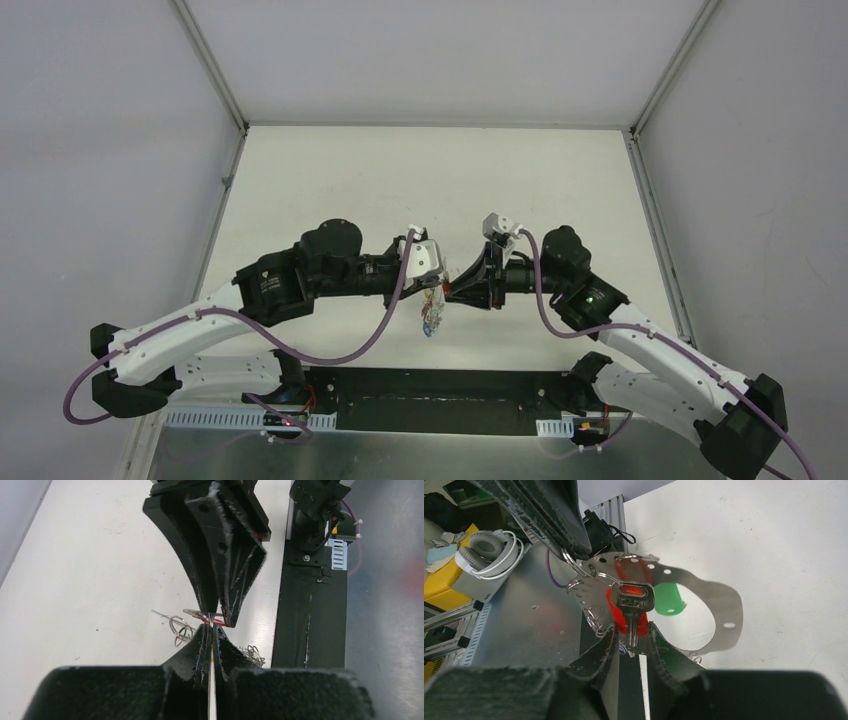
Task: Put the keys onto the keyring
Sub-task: Adjust the key on the keyring.
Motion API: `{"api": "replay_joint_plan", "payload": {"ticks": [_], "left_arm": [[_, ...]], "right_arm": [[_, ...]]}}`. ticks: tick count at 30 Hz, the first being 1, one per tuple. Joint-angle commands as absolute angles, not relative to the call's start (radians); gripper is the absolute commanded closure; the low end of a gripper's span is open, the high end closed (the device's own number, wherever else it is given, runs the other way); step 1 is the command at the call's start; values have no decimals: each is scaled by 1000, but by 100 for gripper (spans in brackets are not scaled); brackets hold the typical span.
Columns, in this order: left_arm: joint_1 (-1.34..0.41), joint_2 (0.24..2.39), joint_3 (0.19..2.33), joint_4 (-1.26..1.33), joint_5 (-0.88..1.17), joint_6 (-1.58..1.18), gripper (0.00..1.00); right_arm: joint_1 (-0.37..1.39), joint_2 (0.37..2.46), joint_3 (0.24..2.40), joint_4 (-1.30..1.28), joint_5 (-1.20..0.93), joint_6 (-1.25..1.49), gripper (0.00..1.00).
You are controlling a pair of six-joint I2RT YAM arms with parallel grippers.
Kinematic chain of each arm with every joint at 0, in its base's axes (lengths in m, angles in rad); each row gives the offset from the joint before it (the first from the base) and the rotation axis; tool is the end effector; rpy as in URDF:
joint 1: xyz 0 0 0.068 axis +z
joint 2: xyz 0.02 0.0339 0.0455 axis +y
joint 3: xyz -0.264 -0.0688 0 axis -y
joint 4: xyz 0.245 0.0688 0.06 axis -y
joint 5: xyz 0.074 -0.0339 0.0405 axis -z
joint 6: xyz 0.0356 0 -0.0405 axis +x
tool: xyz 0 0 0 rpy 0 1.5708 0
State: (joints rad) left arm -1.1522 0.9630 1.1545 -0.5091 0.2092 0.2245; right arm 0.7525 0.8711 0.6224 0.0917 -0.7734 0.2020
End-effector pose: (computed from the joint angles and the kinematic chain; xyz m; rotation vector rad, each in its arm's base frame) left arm 0.0752 -0.1873 0.4018 1.3617 1.4207 -0.8197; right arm 0.1293 0.1552 0.2978 -1.0792 1.5442 1.3417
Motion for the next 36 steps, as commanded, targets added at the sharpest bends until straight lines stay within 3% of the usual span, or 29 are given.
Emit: {"api": "replay_joint_plan", "payload": {"ticks": [1, 3, 5, 9, 11, 15, 19, 22, 31, 36], "left_arm": [[-1161, 921, 1168, -371, 248, 205, 100], [-1161, 915, 1164, -370, 244, 206, 100], [-1162, 908, 1157, -370, 240, 206, 100], [-1161, 900, 1145, -366, 240, 205, 100], [-1161, 898, 1137, -355, 246, 203, 100], [-1161, 892, 1106, -301, 253, 190, 100], [-1161, 887, 1061, -221, 261, 171, 100], [-1162, 886, 1032, -176, 265, 156, 100], [-1162, 871, 978, -63, 271, 134, 100], [-1161, 862, 979, -50, 274, 132, 100]], "right_arm": [[750, 806, 643, 54, -732, 160, 63], [750, 758, 640, 52, -729, 149, 41], [749, 705, 636, 52, -707, 145, 28], [750, 622, 644, 54, -680, 123, 22], [750, 621, 660, 67, -694, 116, 27], [750, 679, 706, 116, -785, 127, 54], [751, 733, 719, 174, -849, 137, 60], [751, 740, 706, 225, -861, 146, 73], [752, 768, 701, 260, -932, 155, 74], [752, 773, 692, 235, -927, 141, 79]]}}
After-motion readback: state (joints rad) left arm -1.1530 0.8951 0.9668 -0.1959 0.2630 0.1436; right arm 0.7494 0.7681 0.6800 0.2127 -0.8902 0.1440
